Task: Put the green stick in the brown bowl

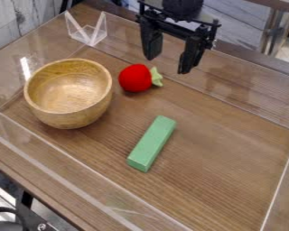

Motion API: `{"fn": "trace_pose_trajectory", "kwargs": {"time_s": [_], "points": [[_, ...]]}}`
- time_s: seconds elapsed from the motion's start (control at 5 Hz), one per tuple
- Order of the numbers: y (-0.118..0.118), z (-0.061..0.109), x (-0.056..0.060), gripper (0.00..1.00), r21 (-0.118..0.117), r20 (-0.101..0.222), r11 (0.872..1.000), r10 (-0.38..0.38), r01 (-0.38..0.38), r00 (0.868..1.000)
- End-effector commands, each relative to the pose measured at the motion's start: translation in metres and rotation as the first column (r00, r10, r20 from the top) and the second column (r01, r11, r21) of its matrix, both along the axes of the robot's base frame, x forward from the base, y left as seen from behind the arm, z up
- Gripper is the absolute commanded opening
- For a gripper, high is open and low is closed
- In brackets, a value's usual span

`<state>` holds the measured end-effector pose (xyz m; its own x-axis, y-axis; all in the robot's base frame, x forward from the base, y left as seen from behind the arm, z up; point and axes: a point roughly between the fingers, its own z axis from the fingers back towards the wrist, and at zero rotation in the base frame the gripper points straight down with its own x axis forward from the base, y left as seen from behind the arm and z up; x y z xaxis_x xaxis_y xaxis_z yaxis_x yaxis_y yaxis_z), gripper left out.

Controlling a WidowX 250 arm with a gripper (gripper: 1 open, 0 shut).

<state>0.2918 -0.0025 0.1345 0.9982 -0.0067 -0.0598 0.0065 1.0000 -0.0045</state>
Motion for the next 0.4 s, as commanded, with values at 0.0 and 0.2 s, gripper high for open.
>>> {"fn": "trace_pose_trajectory", "kwargs": {"time_s": [0.0,0.2], "points": [[0.0,-0.009,-0.01,1.0,-0.005,-0.023,1.0,0.001,-0.001,1.0],[0.003,-0.021,-0.037,1.0,-0.013,-0.031,1.0,0.001,-0.002,1.0]]}}
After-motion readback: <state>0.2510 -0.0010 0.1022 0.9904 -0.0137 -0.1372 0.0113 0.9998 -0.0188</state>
